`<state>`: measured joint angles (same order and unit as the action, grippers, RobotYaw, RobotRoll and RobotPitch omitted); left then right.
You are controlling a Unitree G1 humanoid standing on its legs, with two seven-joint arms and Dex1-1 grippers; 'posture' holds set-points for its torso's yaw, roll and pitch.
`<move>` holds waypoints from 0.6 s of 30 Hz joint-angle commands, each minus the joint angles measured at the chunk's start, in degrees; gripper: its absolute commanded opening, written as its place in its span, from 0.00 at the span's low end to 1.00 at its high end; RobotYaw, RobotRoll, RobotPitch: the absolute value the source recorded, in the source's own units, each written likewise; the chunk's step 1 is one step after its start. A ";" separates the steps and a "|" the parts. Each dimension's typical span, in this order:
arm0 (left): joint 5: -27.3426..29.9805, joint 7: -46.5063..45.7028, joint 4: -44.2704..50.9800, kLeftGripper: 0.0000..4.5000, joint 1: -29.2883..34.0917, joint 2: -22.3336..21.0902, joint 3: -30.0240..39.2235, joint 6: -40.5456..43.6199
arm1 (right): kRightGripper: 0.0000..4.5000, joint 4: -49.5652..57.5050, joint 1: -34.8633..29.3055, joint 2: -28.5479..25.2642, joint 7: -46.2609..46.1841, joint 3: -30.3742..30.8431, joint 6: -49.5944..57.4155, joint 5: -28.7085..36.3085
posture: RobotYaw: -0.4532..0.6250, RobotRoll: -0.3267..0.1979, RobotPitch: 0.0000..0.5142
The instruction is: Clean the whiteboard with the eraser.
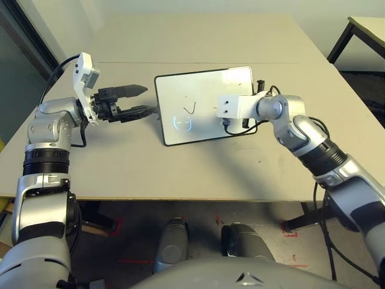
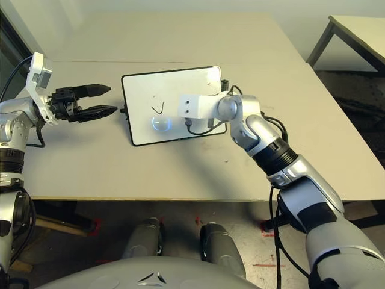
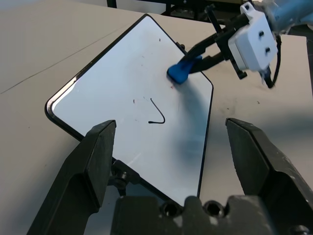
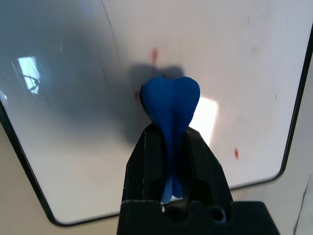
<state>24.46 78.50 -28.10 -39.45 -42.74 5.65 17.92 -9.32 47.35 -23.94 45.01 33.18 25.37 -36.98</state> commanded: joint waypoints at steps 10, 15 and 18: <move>-0.54 -0.26 -0.09 1.00 -0.33 0.00 -0.09 -0.26 | 0.07 -2.52 0.88 1.43 -0.02 1.22 -2.45 -2.64 | 0.68 0.62 0.07; -0.72 -0.16 -0.55 1.00 -0.89 -0.04 -0.24 -0.32 | 0.07 -4.58 0.53 -0.59 -0.27 0.72 -3.76 -3.66 | 0.68 0.62 0.07; -0.70 -0.10 -0.43 1.00 -0.93 -0.03 -0.30 -0.23 | 0.07 -5.09 0.38 -1.43 -0.36 0.47 -4.11 -3.79 | 0.67 0.62 0.07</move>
<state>24.47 78.16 -28.10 -39.57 -42.73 5.65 17.92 -12.49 48.46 -24.62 44.74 34.11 21.25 -39.98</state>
